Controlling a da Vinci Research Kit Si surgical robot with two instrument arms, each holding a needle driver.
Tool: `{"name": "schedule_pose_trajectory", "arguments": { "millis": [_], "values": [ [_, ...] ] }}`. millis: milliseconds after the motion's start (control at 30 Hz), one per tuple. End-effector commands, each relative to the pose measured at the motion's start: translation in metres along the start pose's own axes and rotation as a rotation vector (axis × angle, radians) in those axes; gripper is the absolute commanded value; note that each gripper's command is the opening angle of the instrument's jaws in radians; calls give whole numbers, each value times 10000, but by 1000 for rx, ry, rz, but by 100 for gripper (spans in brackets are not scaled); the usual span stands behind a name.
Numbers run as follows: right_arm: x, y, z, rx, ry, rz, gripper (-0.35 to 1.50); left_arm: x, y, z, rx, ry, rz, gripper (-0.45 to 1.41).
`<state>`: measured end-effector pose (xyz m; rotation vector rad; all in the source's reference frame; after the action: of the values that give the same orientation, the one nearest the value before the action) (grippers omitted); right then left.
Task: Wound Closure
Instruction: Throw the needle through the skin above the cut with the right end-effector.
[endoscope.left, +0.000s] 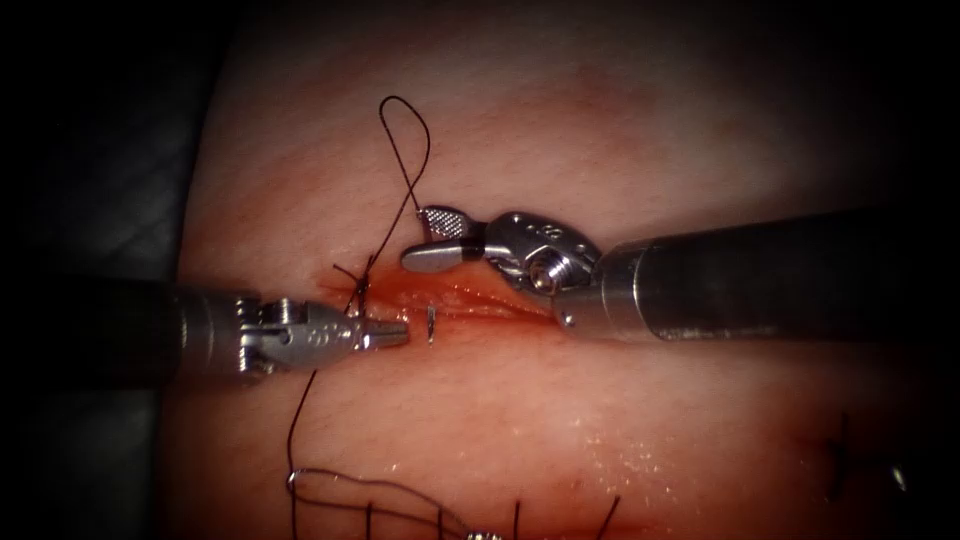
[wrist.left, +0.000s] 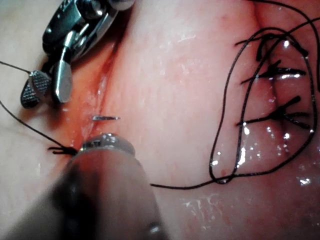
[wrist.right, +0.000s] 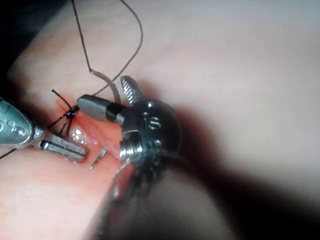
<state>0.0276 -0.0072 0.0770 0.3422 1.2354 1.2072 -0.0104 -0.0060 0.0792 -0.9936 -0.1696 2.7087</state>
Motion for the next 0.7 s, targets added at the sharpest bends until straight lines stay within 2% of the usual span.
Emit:
{"name": "schedule_pose_trajectory", "arguments": {
  "millis": [33,267,367,433,467,500,533,567,633,700],
  "values": [
    [0,-2,7,1,4,5,116,0,2,8,0,1,0,-45],
    [8,-5,12,-5,12,-13,110,0,2,8,0,0,0,-45],
    [8,-6,15,-4,16,-13,98,0,2,8,0,0,0,-45],
    [8,-7,16,-5,14,-13,76,0,2,7,0,0,1,-45],
    [8,-7,16,-6,11,-14,54,0,2,7,-1,0,1,-45],
    [7,-7,16,-8,6,-15,2,0,3,7,-1,0,1,-45],
    [6,-7,18,-14,-11,-17,-35,0,3,6,-1,0,1,-45],
    [6,-8,18,-16,-25,-14,-35,0,3,6,-1,0,1,-45],
    [4,-9,21,-19,-62,111,-35,-1,3,6,-2,1,1,-45],
    [4,-10,22,-21,-81,174,-35,-1,2,5,-2,1,1,-45]
  ]
}}
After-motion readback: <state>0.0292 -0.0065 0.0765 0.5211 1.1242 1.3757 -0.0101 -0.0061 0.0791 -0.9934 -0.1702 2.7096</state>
